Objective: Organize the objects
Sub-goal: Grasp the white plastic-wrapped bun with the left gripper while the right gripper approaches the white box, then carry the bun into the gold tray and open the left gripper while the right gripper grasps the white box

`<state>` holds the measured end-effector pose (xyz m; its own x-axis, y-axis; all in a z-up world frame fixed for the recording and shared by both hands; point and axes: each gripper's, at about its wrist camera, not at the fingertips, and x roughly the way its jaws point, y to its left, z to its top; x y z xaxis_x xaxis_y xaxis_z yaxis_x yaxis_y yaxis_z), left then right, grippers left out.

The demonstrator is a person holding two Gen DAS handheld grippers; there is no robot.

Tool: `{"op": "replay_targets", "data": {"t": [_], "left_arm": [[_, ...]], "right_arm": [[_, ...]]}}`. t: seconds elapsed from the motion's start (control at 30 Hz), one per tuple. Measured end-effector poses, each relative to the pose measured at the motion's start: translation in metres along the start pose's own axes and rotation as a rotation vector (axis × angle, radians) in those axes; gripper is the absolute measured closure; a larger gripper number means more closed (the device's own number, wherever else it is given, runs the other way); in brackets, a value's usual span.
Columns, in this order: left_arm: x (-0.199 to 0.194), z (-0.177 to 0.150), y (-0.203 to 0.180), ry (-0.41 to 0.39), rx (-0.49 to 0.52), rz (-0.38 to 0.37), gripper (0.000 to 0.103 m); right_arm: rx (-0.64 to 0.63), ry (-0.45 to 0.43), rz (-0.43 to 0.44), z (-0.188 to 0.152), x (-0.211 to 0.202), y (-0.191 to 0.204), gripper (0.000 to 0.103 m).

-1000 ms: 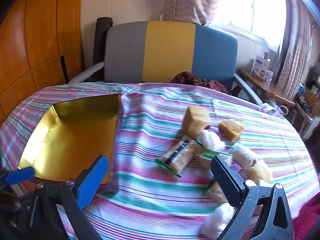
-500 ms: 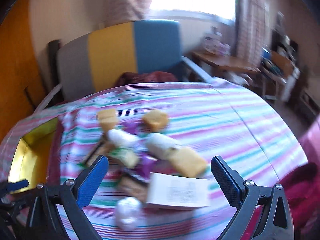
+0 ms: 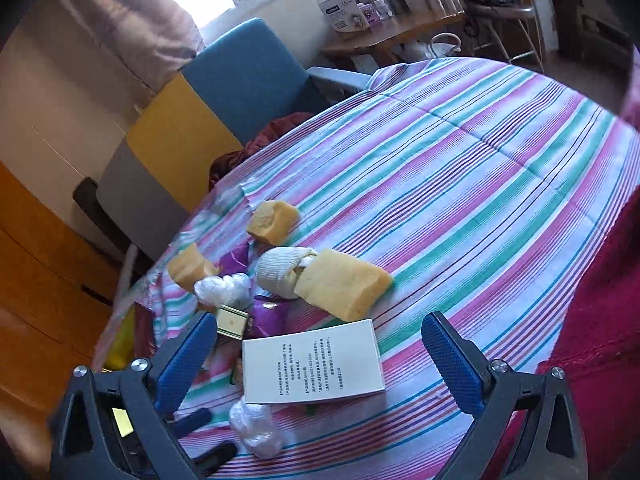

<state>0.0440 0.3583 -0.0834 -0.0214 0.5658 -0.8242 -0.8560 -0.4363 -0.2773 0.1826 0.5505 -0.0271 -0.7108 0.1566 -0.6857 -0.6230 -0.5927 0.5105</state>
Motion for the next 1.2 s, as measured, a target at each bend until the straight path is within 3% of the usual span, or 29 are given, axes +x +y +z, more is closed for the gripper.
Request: {"op": "replay_targets", "data": {"t": [0.03,0.07,0.1,0.53,0.63,0.77,0.87,0.97,1.13,1.2], "left_arm": [[0.007,0.000,-0.001,0.012,0.006,0.004,0.044],[0.012,0.001,-0.001,0.026,0.009,0.014,0.058],[0.020,0.000,0.000,0.051,0.002,0.030,0.067],[-0.017,-0.034,0.024,-0.009,-0.013,0.065,0.067],[-0.039,-0.045,0.025,-0.042,0.017,0.067,0.067],[-0.067,-0.060,0.034,-0.074,0.008,0.043,0.067],[-0.075,-0.063,0.034,-0.095,-0.008,0.041,0.067],[-0.084,-0.067,0.037,-0.110,-0.022,0.040,0.067],[-0.115,-0.078,0.054,-0.161,-0.078,0.055,0.067],[-0.132,-0.080,0.071,-0.194,-0.113,0.089,0.067]], "right_arm": [[0.004,0.006,0.009,-0.001,0.001,0.000,0.000],[0.005,0.010,0.014,-0.001,0.003,0.001,0.000],[0.004,0.015,0.019,-0.001,0.005,0.001,0.000],[-0.090,0.116,0.006,-0.004,0.024,0.015,0.000],[-0.275,0.209,-0.023,-0.009,0.033,0.036,0.000],[-0.753,0.310,-0.083,-0.033,0.038,0.082,0.000],[-0.917,0.411,-0.118,-0.043,0.050,0.092,0.000],[-1.010,0.476,-0.168,-0.046,0.067,0.092,0.000],[-1.028,0.526,-0.203,-0.038,0.093,0.090,0.000],[-1.014,0.536,-0.193,-0.039,0.099,0.088,0.012]]}}
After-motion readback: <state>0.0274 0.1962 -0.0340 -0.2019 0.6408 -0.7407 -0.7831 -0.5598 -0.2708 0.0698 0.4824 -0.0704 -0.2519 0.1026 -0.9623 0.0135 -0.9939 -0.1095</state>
